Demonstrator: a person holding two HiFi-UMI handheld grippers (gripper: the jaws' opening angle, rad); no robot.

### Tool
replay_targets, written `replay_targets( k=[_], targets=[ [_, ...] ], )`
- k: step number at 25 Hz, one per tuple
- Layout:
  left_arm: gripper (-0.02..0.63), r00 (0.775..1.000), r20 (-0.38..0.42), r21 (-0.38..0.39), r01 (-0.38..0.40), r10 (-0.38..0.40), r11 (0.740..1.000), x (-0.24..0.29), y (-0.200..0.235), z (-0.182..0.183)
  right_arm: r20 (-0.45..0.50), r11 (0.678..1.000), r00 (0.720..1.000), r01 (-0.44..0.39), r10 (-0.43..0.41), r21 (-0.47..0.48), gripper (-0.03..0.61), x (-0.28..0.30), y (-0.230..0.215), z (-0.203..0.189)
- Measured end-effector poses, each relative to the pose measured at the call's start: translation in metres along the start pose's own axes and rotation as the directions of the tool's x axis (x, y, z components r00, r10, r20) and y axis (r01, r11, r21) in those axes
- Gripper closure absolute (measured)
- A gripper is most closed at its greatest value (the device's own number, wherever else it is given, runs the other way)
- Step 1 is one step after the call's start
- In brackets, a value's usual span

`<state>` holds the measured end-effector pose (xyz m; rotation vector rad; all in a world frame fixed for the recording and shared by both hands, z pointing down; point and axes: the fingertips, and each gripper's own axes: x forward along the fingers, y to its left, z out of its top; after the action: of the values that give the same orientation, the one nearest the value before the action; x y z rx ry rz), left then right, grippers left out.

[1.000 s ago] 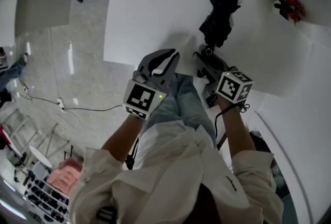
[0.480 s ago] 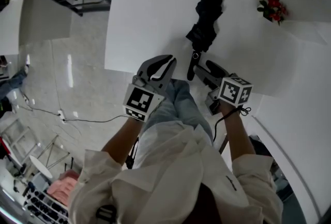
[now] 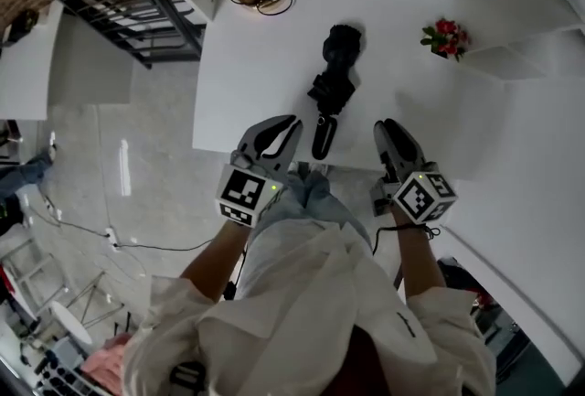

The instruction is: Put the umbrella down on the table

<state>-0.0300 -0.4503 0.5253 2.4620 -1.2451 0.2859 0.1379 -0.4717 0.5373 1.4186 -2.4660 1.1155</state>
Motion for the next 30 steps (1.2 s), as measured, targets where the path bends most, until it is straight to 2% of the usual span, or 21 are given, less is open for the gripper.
replay_targets(
  k=[2,5,7,9,14,18,20,24,26,30],
  targets=[
    [0.560,1.000,0.020,0.013,-0.014,0.013,1.000,-0.002,-0.004,0.020,0.124,0.994,0.992,0.051,-0.038,-0.098,0.527,-0.020,0.005,0.044],
    [0.560,0.998,0.054,0.035,-0.037,0.035,0.999,-0.012,-0.005,0.050,0.302,0.964,0.952,0.124,-0.049,-0.237,0.546,-0.053,0.022,0.103],
    [0.560,0.995,0.089,0.059,-0.060,0.054,0.996,-0.021,-0.001,0.071,0.403,0.927,0.915,0.175,-0.029,-0.331,0.549,-0.075,0.039,0.133],
    [0.560,0.989,0.124,0.077,-0.092,0.082,0.993,-0.028,0.006,0.091,0.478,0.893,0.878,0.229,-0.017,-0.387,0.549,-0.097,0.051,0.158],
    [0.560,0.961,0.210,0.081,-0.198,0.178,0.977,-0.064,0.025,0.132,0.627,0.879,0.779,0.300,-0.001,-0.371,0.560,-0.161,0.069,0.207],
    [0.560,0.940,0.243,0.064,-0.263,0.241,0.963,-0.092,0.037,0.146,0.717,0.868,0.697,0.356,0.001,-0.347,0.560,-0.205,0.075,0.232],
    [0.560,0.929,0.260,0.065,-0.291,0.265,0.955,-0.104,0.043,0.152,0.747,0.861,0.665,0.381,-0.002,-0.337,0.560,-0.221,0.074,0.240],
    [0.560,0.908,0.294,0.045,-0.325,0.299,0.945,-0.122,0.054,0.162,0.767,0.842,0.641,0.424,-0.019,-0.334,0.560,-0.237,0.071,0.247],
    [0.560,0.901,0.309,0.027,-0.329,0.306,0.944,-0.128,0.060,0.168,0.769,0.836,0.639,0.437,-0.028,-0.333,0.560,-0.240,0.068,0.248],
    [0.560,0.897,0.316,0.038,-0.338,0.310,0.940,-0.128,0.062,0.173,0.766,0.836,0.641,0.442,-0.042,-0.325,0.560,-0.240,0.061,0.249]
  ],
)
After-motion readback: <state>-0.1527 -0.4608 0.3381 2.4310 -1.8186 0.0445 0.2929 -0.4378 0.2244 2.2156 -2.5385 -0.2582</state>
